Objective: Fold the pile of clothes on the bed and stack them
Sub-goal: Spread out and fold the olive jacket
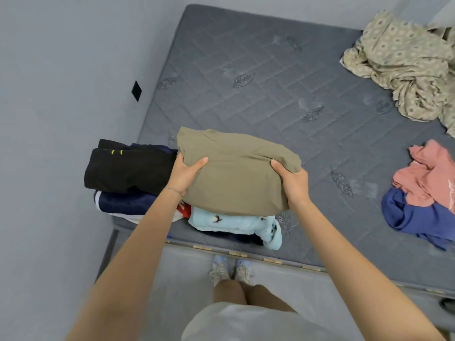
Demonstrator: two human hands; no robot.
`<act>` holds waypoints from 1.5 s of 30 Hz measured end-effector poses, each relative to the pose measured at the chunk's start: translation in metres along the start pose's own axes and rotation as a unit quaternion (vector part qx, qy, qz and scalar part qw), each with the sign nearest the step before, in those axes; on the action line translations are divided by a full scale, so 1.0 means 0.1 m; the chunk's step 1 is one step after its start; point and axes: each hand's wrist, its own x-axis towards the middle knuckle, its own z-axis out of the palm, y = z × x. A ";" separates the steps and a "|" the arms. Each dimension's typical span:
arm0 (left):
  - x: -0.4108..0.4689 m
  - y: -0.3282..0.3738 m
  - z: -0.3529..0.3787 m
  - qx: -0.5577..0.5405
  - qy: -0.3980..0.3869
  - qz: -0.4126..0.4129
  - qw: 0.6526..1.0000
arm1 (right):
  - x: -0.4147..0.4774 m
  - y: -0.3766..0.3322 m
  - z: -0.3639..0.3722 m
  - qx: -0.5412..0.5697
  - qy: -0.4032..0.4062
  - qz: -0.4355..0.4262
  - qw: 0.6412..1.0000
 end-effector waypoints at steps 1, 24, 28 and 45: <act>0.05 -0.11 0.01 0.008 0.000 -0.016 1.000 | 0.04 0.11 0.00 -0.010 -0.002 0.014 1.000; 0.18 -0.81 0.02 0.234 0.065 -0.024 0.970 | 0.22 0.82 -0.09 -0.197 0.011 0.089 0.976; 0.06 -0.79 0.15 0.388 0.096 0.107 0.910 | 0.13 0.79 -0.17 -0.257 0.026 0.071 0.963; -0.68 -0.51 1.71 0.569 -0.014 0.265 0.778 | -0.27 0.65 -1.61 -0.555 0.014 -0.119 0.823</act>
